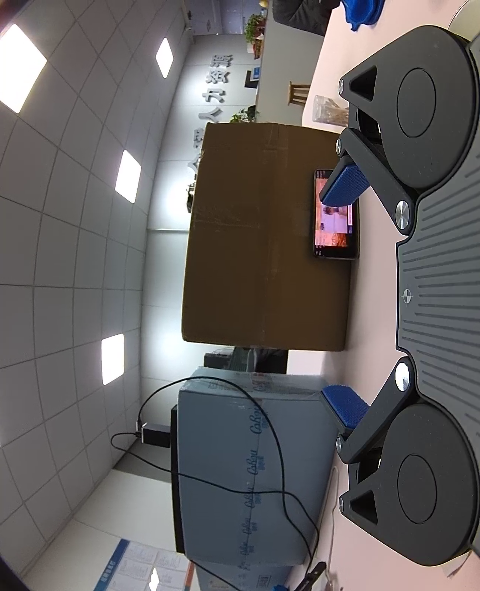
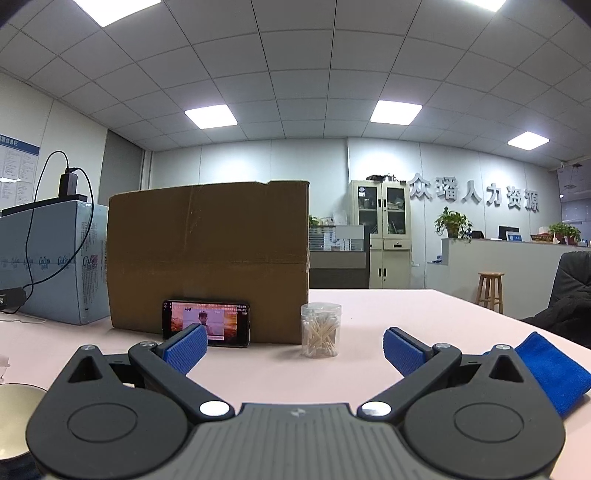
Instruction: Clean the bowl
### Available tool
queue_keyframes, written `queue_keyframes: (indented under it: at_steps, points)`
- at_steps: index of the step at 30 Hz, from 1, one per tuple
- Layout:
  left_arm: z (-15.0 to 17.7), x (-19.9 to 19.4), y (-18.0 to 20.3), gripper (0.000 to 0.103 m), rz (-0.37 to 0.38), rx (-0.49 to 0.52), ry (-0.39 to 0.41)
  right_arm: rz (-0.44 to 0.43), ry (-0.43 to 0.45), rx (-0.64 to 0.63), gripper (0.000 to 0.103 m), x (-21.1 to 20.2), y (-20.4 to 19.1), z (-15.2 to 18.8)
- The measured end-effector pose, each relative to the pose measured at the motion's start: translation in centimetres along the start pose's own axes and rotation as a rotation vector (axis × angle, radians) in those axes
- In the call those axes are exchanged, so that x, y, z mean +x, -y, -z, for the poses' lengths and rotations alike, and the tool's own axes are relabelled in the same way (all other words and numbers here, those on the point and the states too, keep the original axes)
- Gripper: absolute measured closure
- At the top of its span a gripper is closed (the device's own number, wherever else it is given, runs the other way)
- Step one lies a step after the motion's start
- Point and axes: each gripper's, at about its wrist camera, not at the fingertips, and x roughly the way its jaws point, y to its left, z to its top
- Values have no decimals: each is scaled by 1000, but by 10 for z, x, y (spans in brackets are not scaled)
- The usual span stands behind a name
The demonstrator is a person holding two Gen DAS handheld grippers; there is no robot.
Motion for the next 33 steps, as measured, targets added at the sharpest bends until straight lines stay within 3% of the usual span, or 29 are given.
queue_keyframes:
  at_steps: [33]
  points:
    - [0, -7, 0, 0, -74, -1, -11, 48, -12, -5, 0, 1, 2, -2]
